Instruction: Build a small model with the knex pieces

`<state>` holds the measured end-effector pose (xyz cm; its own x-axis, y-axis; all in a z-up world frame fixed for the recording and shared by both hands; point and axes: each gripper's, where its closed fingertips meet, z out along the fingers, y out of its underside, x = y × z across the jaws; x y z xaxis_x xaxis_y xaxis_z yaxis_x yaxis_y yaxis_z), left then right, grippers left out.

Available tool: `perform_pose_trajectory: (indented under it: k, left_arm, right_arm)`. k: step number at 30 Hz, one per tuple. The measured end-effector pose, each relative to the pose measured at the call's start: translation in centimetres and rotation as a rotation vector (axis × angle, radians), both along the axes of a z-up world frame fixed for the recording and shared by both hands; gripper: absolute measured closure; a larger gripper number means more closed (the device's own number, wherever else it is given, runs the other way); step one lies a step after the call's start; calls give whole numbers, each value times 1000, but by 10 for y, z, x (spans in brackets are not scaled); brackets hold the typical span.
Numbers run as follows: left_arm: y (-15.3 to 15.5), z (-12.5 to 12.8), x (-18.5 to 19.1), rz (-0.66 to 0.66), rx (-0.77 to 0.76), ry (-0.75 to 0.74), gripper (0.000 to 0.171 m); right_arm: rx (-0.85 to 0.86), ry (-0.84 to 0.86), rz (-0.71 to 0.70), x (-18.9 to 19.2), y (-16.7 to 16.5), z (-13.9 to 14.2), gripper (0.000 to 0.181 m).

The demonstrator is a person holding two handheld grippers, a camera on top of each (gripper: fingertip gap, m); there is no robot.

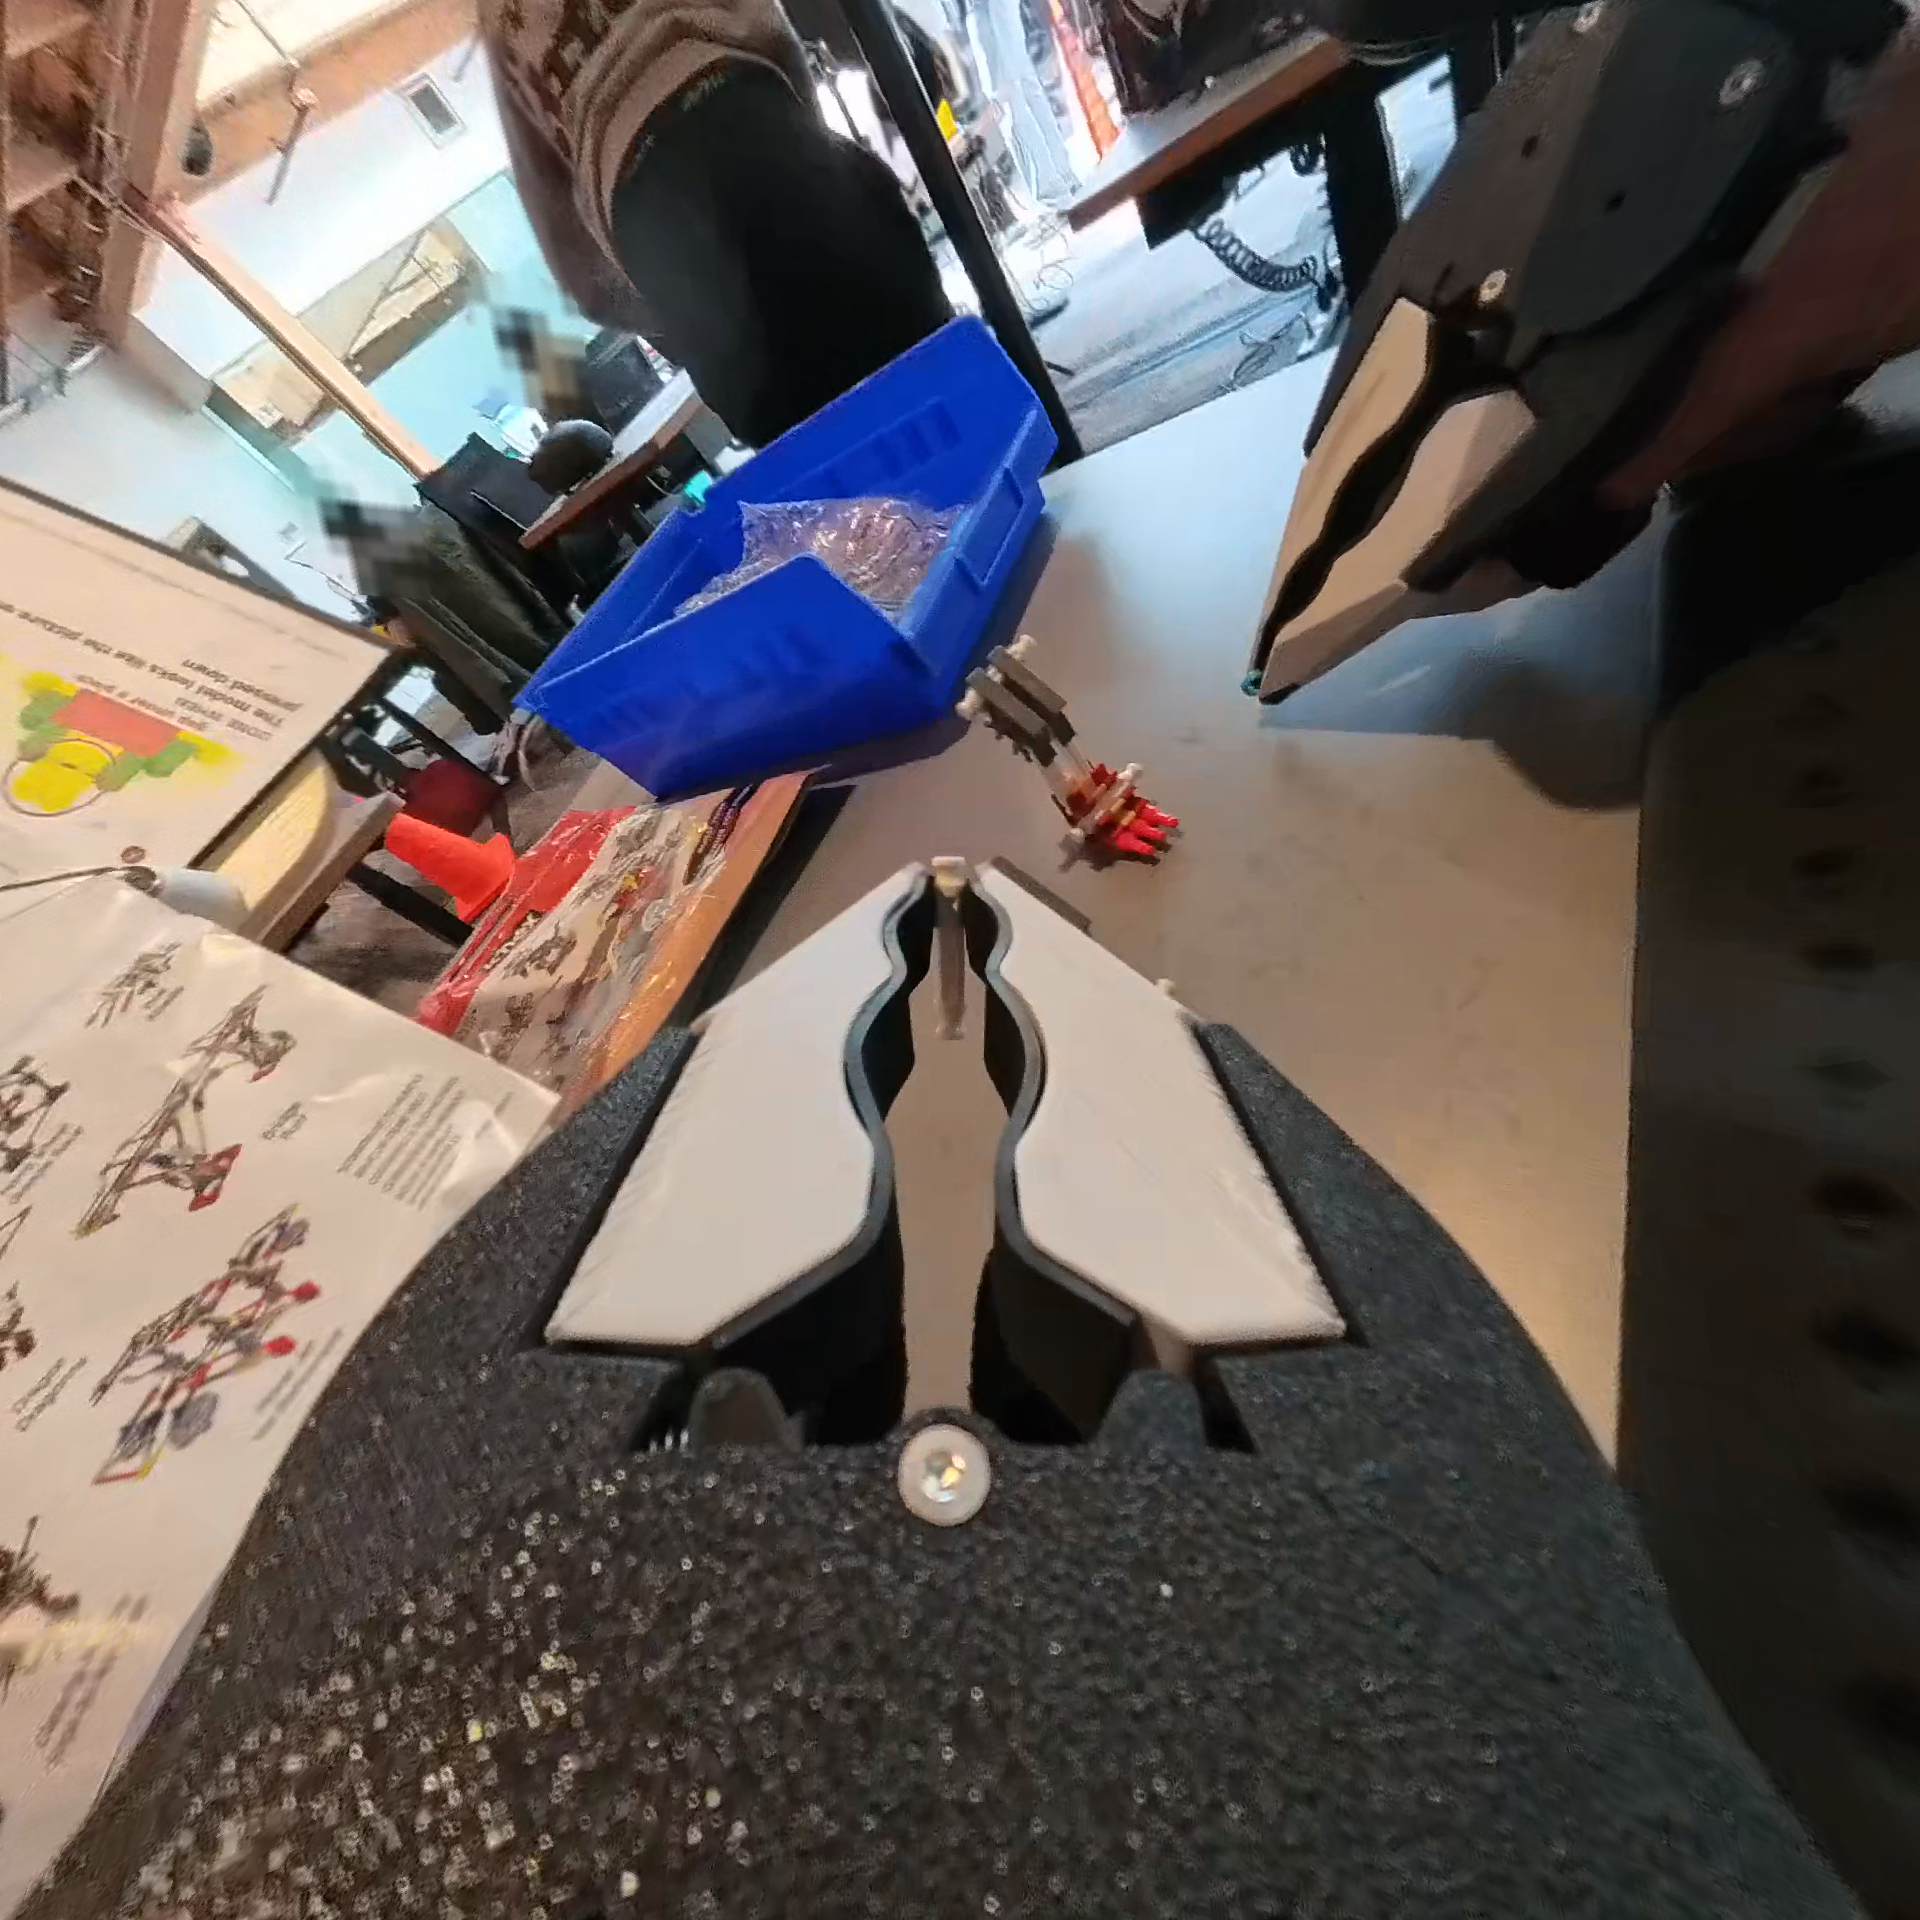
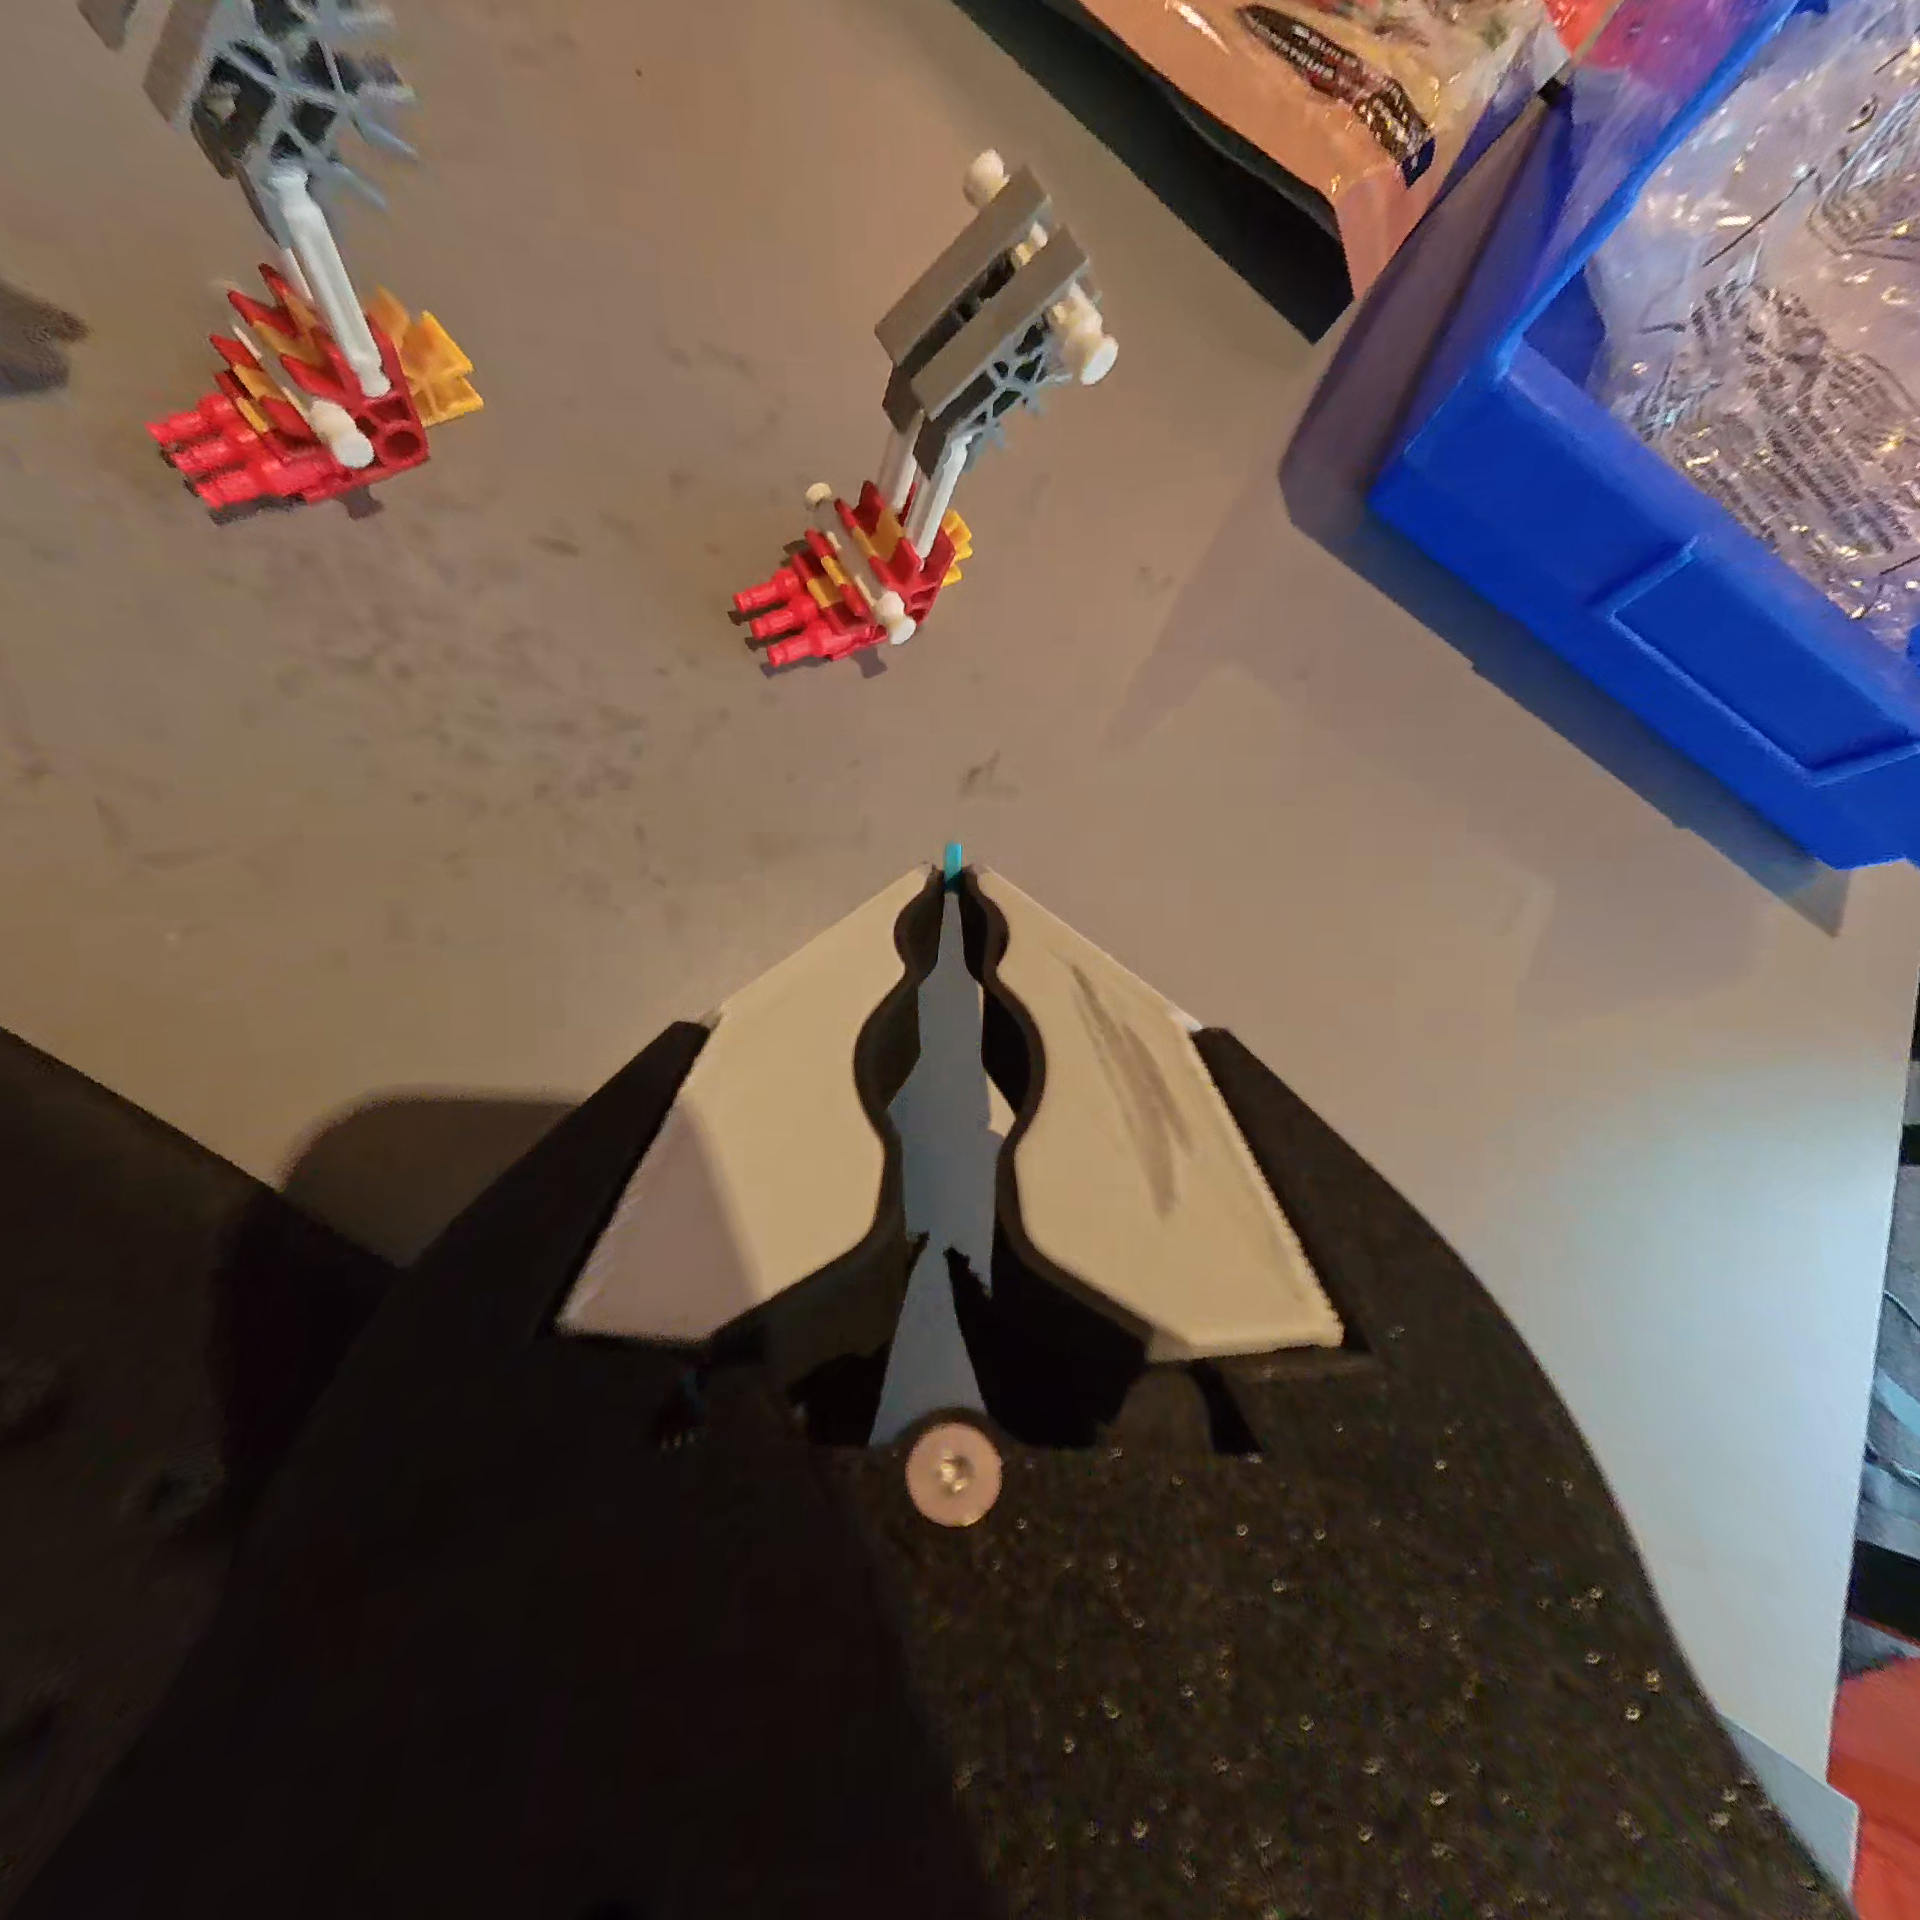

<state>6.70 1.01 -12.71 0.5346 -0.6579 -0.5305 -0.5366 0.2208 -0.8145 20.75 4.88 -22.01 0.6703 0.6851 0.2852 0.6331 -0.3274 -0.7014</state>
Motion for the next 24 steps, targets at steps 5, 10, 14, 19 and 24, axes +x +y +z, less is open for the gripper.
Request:
perform_pose_trajectory:
  k: [5,10,14,19,24]
  left_arm:
    - [-3,-5,8,-13,-3,3,167]
    - [-3,-3,8,-17,-36,-51,167]
    - [5,0,6,-9,-40,-82,167]
    - [7,3,3,-19,-53,-118,167]
    - [6,10,5,-111,-132,-240,167]
  right_arm:
    - [-6,-50,18,0,-3,-6,178]
    - [-12,-39,42,-2,-5,-6,176]
    - [-56,24,74,-6,-8,-4,158]
    - [-52,89,74,-5,-8,3,158]
    - [94,227,51,-3,-7,36,159]
